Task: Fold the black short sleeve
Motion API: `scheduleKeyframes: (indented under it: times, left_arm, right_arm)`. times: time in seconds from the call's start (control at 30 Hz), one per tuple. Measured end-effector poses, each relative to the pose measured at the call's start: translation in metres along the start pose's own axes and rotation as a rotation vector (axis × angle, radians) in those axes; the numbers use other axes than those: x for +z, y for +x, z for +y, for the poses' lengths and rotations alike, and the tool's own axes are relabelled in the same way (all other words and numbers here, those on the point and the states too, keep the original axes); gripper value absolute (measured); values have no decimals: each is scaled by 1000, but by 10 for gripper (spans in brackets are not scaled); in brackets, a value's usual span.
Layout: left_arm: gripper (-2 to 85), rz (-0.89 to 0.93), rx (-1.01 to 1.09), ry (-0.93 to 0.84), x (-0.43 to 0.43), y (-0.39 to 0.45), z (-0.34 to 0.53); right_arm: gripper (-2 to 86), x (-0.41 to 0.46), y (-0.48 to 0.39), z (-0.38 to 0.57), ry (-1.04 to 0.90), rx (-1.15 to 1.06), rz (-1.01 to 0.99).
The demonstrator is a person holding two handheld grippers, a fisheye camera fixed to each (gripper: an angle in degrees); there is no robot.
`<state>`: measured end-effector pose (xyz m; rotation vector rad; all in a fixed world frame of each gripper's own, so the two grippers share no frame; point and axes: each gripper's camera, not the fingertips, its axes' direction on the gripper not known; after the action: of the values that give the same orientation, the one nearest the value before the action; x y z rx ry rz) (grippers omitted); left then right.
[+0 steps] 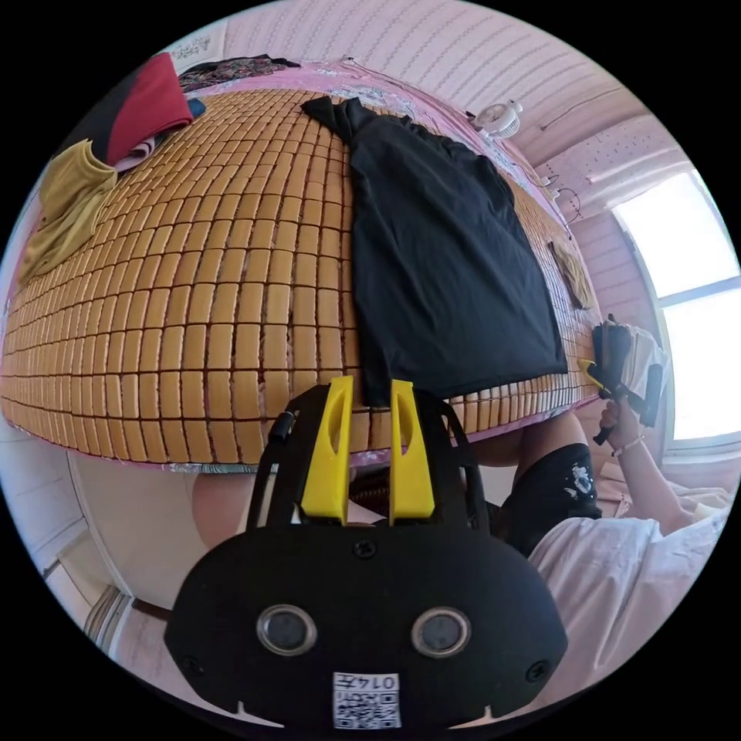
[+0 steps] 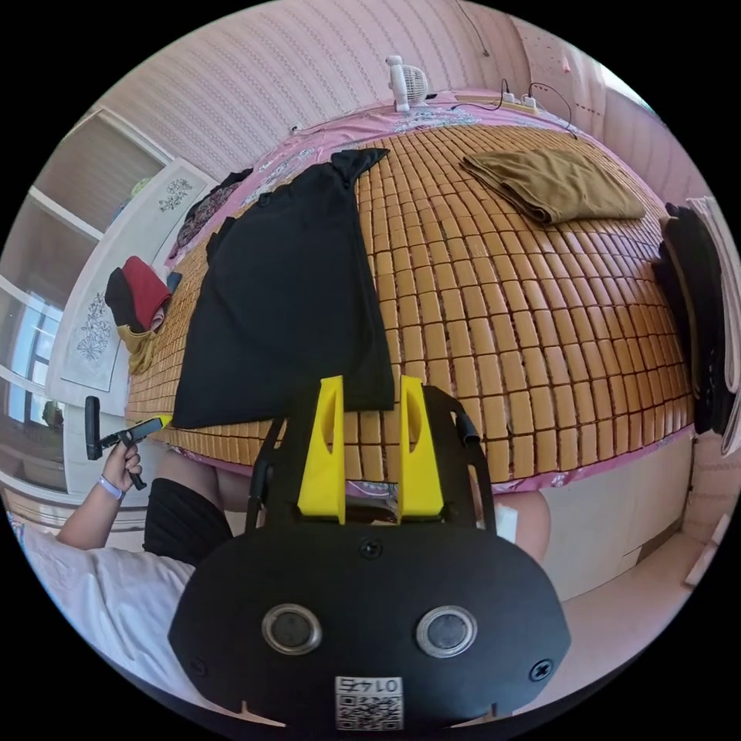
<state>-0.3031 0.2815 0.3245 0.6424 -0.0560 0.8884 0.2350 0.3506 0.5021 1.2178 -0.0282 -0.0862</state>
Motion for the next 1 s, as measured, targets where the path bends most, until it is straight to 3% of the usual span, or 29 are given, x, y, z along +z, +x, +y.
scheduleKeyframes:
  times: [0.1, 0.23, 0.6, 0.7, 0.87, 1.0]
  left_arm:
    - [36, -84, 42, -16, 16, 3, -5]
    - [-4, -33, -4, -31, 18, -6, -6]
    - [29, 7, -28, -69, 23, -10, 55]
    - [59, -1, -68, -35, 19, -16, 70]
    - [61, -41, -37, 91, -7, -15, 93]
    - [66, -24, 60, 193, -22, 1, 110]
  right_arm:
    - [64, 26, -20, -7, -80, -43, 57]
    - [8, 40, -45, -5, -153, -134, 112]
    - [18, 26, -89, 53, -282, -163, 56]
    - [38, 17, -109, 67, -254, -230, 175]
    - [64, -9, -187, 89, -79, -521, 526]
    - [72, -14, -224, 97, -18, -603, 556]
